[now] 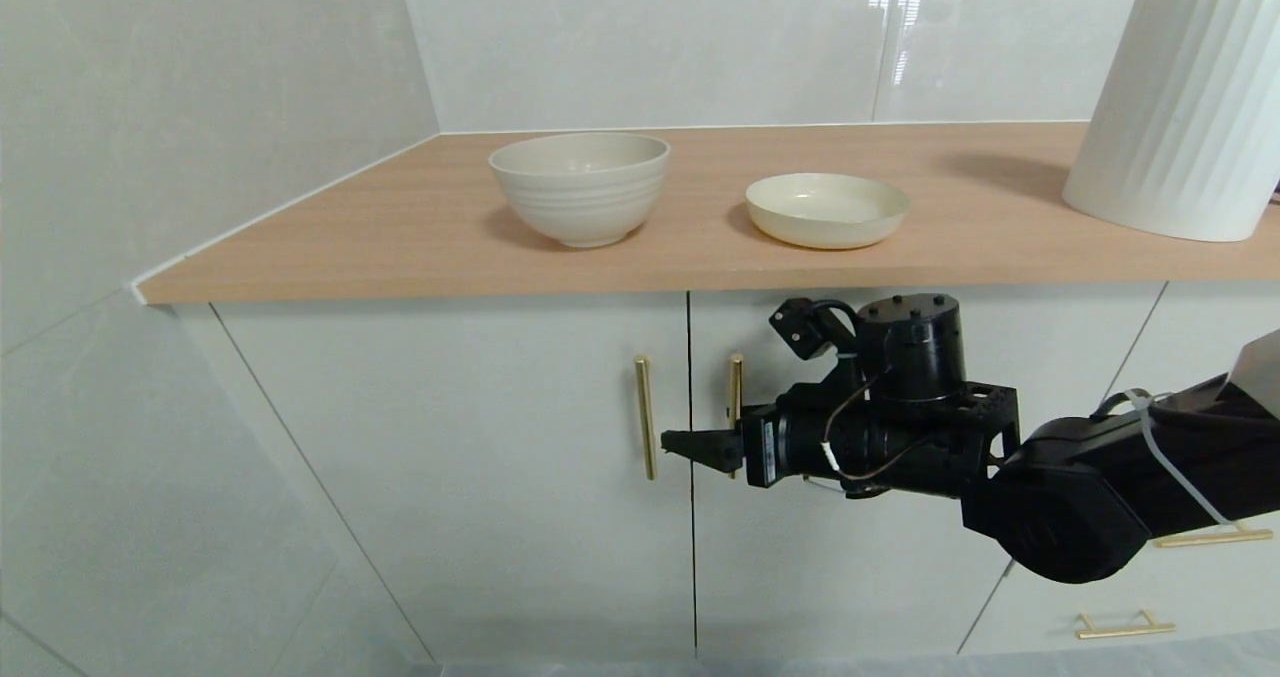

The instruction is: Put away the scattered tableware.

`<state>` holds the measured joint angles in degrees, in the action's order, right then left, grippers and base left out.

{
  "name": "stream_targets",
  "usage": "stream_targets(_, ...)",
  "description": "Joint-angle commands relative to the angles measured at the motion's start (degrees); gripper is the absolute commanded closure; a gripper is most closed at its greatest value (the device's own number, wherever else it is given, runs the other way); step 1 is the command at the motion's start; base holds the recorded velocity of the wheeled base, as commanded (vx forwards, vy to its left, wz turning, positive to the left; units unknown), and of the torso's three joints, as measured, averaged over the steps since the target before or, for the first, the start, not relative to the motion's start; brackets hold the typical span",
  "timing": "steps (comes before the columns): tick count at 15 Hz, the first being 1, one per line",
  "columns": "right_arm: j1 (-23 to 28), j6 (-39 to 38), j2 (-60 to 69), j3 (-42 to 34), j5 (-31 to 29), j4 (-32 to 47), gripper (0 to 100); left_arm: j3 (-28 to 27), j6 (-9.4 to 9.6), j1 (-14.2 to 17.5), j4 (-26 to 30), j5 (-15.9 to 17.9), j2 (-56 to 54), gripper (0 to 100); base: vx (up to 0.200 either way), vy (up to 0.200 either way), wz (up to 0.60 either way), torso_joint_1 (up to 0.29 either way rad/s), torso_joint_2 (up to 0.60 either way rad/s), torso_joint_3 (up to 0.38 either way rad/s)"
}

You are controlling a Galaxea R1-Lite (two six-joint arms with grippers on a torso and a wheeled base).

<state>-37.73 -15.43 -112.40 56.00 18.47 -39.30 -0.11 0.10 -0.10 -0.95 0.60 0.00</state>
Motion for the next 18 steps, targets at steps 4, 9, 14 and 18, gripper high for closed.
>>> stream_targets(4, -0.68, -3.02, 0.42, -0.37, 0.16, -0.34, 0, 0.02, -0.01, 0.01, -0.02, 0.02, 0.00, 0, 0.000, 0.000, 0.00, 0.000, 0.00, 0.000)
stream_targets(9, -1.91, -3.46, 0.86, -1.60, 0.43, -0.42, 0, 0.02, -0.01, 0.01, -0.02, 0.02, 0.00, 0, 0.000, 0.000, 0.00, 0.000, 0.00, 0.000)
stream_targets(14, -3.58, -3.46, 2.36, -4.50, 0.52, -1.83, 0, 0.02, -0.01, 0.01, -0.02, 0.02, 0.00, 0, 0.000, 0.000, 0.00, 0.000, 0.00, 0.000)
stream_targets(18, -3.75, -3.55, 6.40, -8.19, 2.45, -2.09, 0, 0.02, -0.01, 0.01, -0.02, 0.02, 0.00, 0, 0.000, 0.000, 0.00, 0.000, 0.00, 0.000)
